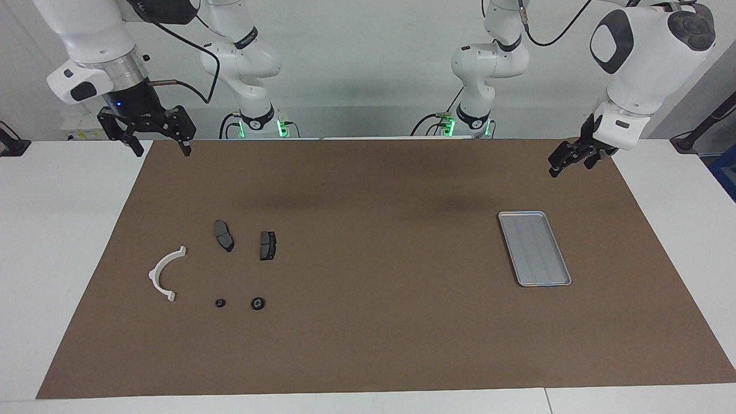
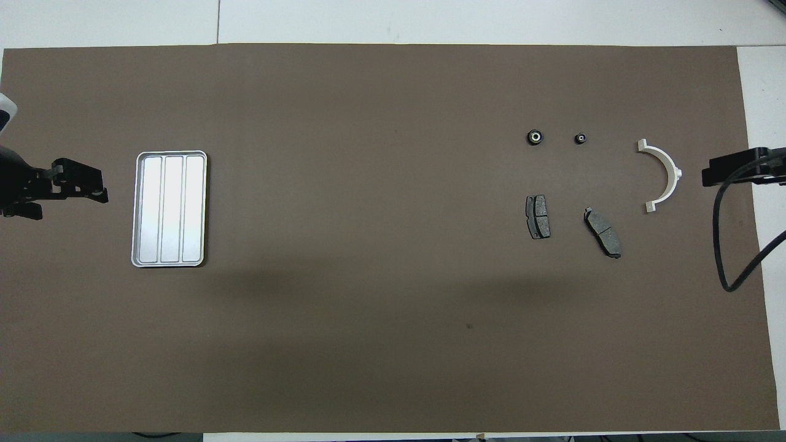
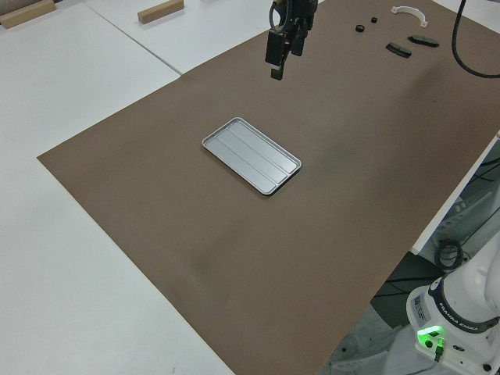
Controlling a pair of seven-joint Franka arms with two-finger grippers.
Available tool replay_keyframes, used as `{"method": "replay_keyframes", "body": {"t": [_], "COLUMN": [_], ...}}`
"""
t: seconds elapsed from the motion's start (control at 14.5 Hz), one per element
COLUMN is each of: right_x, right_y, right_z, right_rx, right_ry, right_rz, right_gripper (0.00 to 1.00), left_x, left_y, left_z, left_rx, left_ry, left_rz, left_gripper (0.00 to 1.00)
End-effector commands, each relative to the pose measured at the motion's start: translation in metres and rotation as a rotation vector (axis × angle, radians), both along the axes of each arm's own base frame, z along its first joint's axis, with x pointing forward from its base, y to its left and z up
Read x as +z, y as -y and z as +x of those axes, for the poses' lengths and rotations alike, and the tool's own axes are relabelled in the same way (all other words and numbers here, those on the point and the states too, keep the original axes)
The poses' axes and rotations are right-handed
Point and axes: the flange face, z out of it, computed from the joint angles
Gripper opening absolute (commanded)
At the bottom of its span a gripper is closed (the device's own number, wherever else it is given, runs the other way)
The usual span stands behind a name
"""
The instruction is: Pick bearing gear from pile to tray
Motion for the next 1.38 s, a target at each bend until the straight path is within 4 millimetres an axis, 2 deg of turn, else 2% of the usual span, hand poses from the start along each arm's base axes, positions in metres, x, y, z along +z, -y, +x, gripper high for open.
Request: {"method": "replay_keyframes", "body": {"t": [0.0, 0.35, 0.62, 0.9, 1.24, 1.31], "right_x": [-0.019, -0.040, -0.037, -0.035, -0.049, -0.045], "right_y": [-0.003, -0.010, -0.018, -0.015, -0.020, -0.021], "right_z": [0.012, 0.024, 0.022, 0.026, 0.033, 0.035], "right_rx": [0.017, 0.030, 0.031, 0.028, 0.037, 0.039], "right_ry": [-0.012, -0.055, -0.055, -0.048, -0.070, -0.060], "right_rz": [-0.004, -0.005, -0.006, -0.009, 0.004, -0.003], "right_gripper": [1.00, 1.00, 1.00, 1.00, 1.00, 1.00], "left_x": [0.005, 0.005, 0.005, 0.005, 0.005, 0.005], "left_y": [0.000, 0.000, 0.000, 0.000, 0.000, 0.000], "left_z": [-0.006, -0.006, -0.006, -0.006, -0.006, -0.006], "left_rx": [-0.001, -0.001, -0.001, -0.001, -0.002, -0.001], "left_ry": [0.007, 0.007, 0.007, 0.007, 0.007, 0.007], "left_rz": [-0.013, -0.013, -0.013, -0.013, -0.013, -0.013], "left_gripper": [1.00, 1.00, 1.00, 1.00, 1.00, 1.00]}}
